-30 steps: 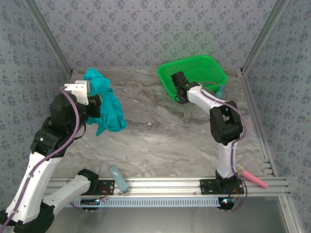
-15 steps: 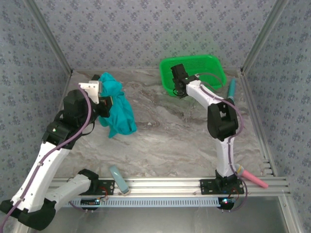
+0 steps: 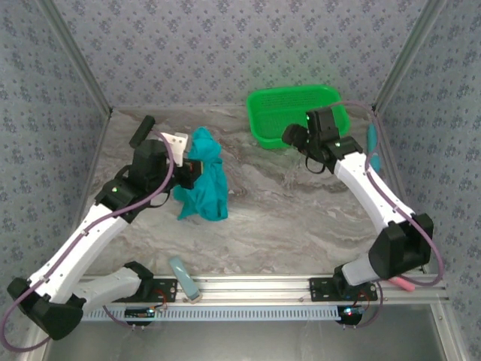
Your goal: Fold the inside-out t-shirt
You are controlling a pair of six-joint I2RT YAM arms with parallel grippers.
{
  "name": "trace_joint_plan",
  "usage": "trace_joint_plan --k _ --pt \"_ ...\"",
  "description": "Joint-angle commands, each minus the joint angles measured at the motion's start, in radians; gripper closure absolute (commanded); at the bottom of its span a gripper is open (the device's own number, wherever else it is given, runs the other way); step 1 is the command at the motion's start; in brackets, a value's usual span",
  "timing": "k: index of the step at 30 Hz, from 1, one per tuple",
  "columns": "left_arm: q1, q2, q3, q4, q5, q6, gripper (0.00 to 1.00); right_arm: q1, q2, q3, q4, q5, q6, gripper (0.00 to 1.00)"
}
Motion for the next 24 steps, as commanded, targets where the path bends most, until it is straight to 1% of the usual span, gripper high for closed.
trace_joint_plan --k 1,5,7,9,12,18,19,20,22,24 --pt "-0.076 0.035 0.031 0.078 0.026 0.009 1.0 0.035 -0.054 -0.083 -0.065 -0.094 -0.205 0.23" --pt "-0.164 0.103 0.027 0.123 0.02 0.021 1.0 0.095 -0.132 -0.174 -0.045 -0.073 -0.23 0.23" --pt "-0.187 0.146 0.021 0.146 0.018 0.003 1.0 0.104 -0.147 -0.185 -0.051 -0.018 -0.198 0.23" --pt "-0.197 0.186 0.007 0.179 0.029 -0.025 1.0 0.101 -0.151 -0.194 -0.045 -0.002 -0.172 0.23" --pt "-0.2 0.228 -0.034 0.248 0.059 -0.068 1.0 0.104 -0.153 -0.207 -0.023 -0.054 -0.17 0.23" --pt "-0.202 0.273 -0.053 0.254 0.07 -0.091 0.99 0.114 -0.189 -0.254 0.008 -0.096 -0.203 0.23" --pt "-0.201 0.275 -0.053 0.252 0.07 -0.092 0.98 0.115 -0.194 -0.264 0.013 -0.104 -0.208 0.23" --pt "-0.201 0.276 -0.051 0.247 0.071 -0.092 0.94 0.114 -0.199 -0.269 0.015 -0.112 -0.213 0.23" --pt "-0.201 0.274 -0.05 0.239 0.07 -0.09 0.8 0.119 -0.214 -0.284 0.031 -0.151 -0.242 0.23" --pt "-0.201 0.27 -0.05 0.236 0.062 -0.085 0.74 0.13 -0.23 -0.305 0.056 -0.182 -0.278 0.23"
